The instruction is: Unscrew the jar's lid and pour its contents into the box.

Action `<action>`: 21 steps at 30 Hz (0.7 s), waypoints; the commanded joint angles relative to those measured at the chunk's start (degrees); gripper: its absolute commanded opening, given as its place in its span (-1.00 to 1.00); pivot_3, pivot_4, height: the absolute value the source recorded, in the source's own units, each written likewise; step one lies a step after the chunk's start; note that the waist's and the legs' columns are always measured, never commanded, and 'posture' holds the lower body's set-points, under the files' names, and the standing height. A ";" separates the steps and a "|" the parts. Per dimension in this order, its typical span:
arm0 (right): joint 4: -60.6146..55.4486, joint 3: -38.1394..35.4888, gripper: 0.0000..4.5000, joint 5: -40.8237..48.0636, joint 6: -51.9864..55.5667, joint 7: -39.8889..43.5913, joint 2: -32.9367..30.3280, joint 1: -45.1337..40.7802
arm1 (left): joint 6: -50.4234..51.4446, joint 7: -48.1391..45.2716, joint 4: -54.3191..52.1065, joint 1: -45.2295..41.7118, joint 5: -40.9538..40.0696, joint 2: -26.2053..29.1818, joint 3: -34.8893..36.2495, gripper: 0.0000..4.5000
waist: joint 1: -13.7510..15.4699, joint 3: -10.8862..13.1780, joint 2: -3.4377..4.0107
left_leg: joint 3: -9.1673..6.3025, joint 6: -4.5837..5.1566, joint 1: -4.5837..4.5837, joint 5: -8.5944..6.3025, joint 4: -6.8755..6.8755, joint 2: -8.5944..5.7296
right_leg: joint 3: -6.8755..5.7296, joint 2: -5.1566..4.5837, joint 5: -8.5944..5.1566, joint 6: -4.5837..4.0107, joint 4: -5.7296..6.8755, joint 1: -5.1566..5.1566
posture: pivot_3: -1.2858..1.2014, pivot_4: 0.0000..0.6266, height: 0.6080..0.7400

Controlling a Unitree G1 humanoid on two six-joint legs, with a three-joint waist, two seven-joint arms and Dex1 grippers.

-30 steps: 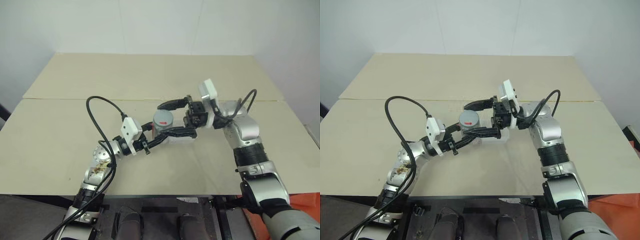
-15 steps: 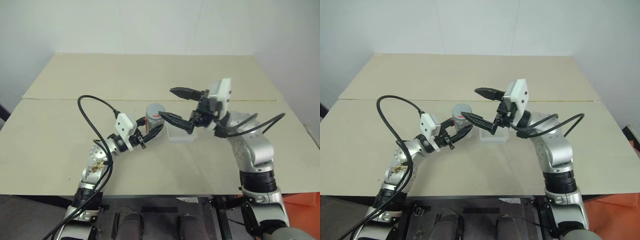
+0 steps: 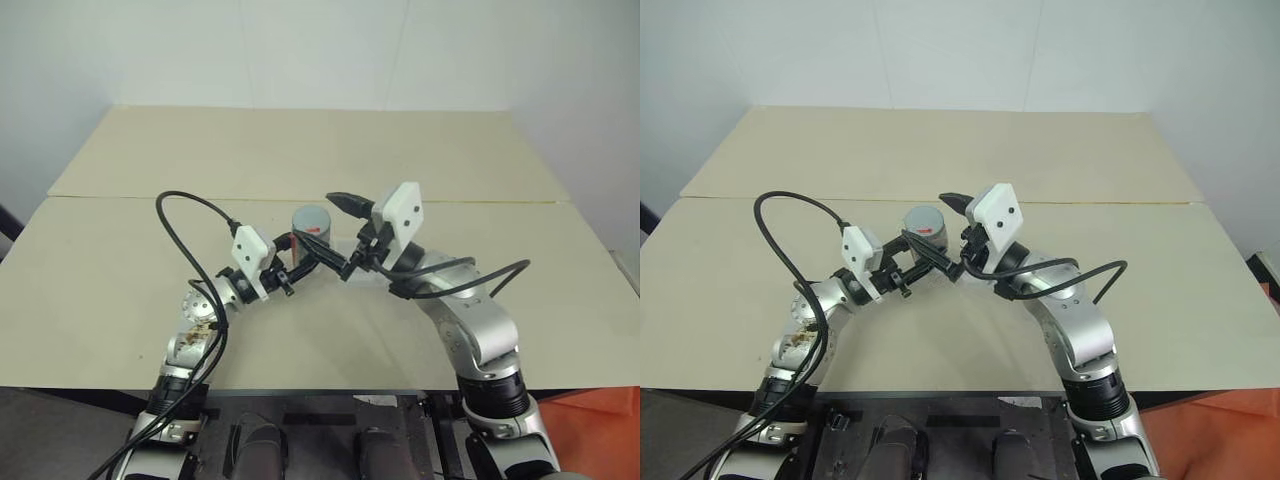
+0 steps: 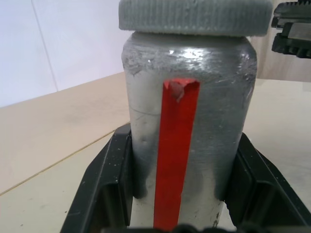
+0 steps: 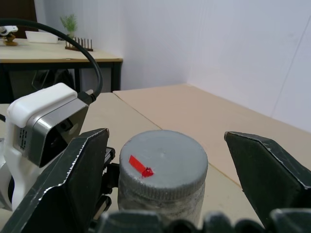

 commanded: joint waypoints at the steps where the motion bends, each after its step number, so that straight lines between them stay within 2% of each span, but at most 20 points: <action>1: -1.31 0.03 0.98 0.01 -0.69 -0.51 0.09 -1.37 | -0.98 -0.05 -0.83 -1.43 0.05 -0.24 0.08 -0.07 | -0.01 0.00 0.00 | 0.00 0.00 0.00 0.00 0.00 0.00 | 0.00 0.00 0.00 0.00 0.00 0.00 | 0.03 -0.52 1.00; 10: -0.58 0.30 0.98 0.12 -0.31 -0.57 0.40 -1.49 | -1.13 -0.16 -0.52 -2.02 0.42 -0.59 -0.18 -0.07 | -0.01 0.00 0.00 | 0.00 0.00 0.00 0.00 0.00 0.00 | 0.00 0.01 0.00 0.00 -0.01 0.00 | 0.03 -0.52 1.00; 13: -0.15 0.44 0.74 0.11 -0.39 -0.49 0.45 -1.52 | -1.35 -0.39 -0.38 -2.00 0.54 -0.68 -0.33 -0.07 | -0.02 0.00 0.00 | 0.00 0.00 0.00 0.00 0.00 0.00 | 0.00 0.01 0.00 0.00 -0.01 0.00 | 0.03 -0.52 1.00; 16: 0.02 0.37 0.28 0.35 -0.27 -0.56 0.56 -1.50 | -1.50 -0.49 -0.20 -1.93 0.75 -0.81 -0.54 -0.07 | -0.02 0.00 0.00 | 0.00 0.00 0.00 0.00 0.00 0.00 | 0.00 0.01 0.00 0.00 -0.01 0.00 | 0.03 -0.52 1.00; 17: 0.06 0.48 0.22 0.12 -0.53 -0.48 0.41 -1.48 | -1.53 -0.53 -0.15 -1.93 0.78 -0.83 -0.60 -0.07 | -0.02 0.00 0.00 | 0.00 0.00 0.00 0.00 0.00 0.01 | 0.00 0.01 0.00 0.00 -0.01 0.00 | 0.03 -0.52 1.00; 21: 0.36 0.49 0.22 -0.42 -0.73 -0.99 0.47 -1.53 | -1.89 -0.68 0.29 -2.06 1.00 -0.83 -0.72 -0.07 | -0.02 0.00 0.00 | 0.00 0.00 0.00 0.00 0.00 0.00 | 0.00 0.01 0.00 0.00 -0.01 0.00 | 0.03 -0.52 1.00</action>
